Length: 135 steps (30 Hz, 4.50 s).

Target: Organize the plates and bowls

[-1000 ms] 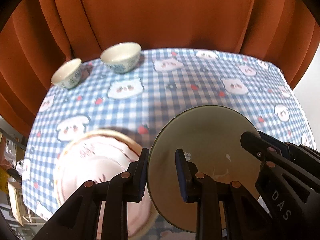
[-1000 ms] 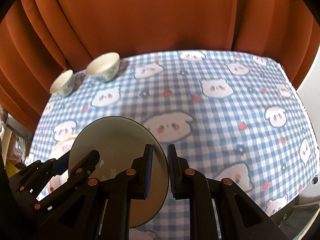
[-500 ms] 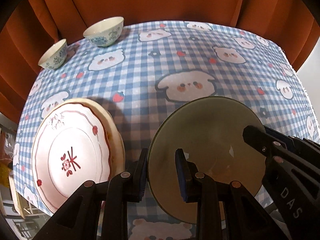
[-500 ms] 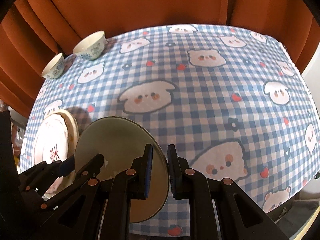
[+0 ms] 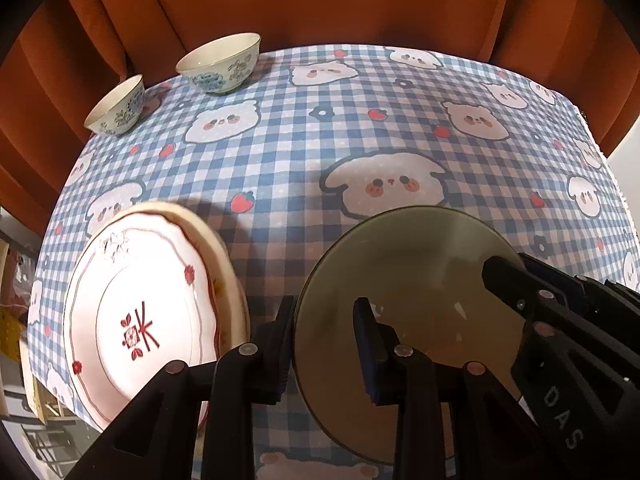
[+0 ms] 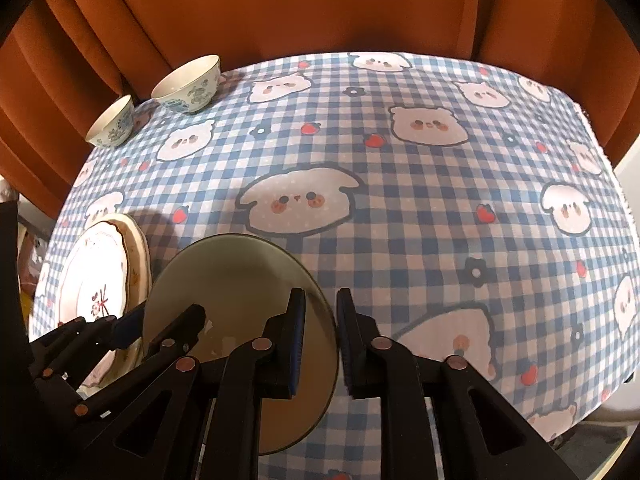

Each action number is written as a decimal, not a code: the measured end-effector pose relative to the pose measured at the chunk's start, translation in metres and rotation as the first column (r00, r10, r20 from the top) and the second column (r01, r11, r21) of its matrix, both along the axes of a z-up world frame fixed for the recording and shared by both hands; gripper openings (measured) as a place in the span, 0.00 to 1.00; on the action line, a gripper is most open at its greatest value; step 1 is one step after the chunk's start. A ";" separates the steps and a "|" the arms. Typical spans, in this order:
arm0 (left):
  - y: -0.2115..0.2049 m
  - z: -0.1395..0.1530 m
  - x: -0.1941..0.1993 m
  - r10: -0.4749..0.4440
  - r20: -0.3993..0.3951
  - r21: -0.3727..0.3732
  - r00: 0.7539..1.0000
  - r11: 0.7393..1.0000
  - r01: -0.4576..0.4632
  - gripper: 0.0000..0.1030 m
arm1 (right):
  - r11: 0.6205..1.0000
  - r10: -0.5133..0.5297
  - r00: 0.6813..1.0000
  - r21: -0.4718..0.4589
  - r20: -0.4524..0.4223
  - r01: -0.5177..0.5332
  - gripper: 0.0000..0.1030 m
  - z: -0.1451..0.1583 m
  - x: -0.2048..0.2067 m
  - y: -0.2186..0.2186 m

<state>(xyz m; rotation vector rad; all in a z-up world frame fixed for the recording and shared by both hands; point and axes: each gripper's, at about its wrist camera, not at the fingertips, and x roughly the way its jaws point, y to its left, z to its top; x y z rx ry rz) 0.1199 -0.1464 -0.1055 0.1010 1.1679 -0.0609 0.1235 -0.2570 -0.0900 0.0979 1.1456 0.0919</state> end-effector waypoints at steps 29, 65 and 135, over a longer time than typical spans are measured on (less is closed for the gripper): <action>0.075 0.048 0.012 -0.128 0.105 -0.073 0.986 0.988 0.136 0.80 | 0.994 -0.095 0.992 -0.044 0.088 0.099 0.63 0.049 0.002 0.062; 0.300 0.058 0.124 -0.113 0.140 -0.061 0.984 0.991 0.122 0.80 | 0.982 -0.176 0.978 -0.049 0.110 0.182 0.63 0.052 0.096 0.301; 0.330 0.035 0.241 0.025 0.110 -0.036 0.994 0.999 -0.021 0.31 | 0.995 -0.094 0.994 -0.012 0.061 0.095 0.15 0.020 0.237 0.349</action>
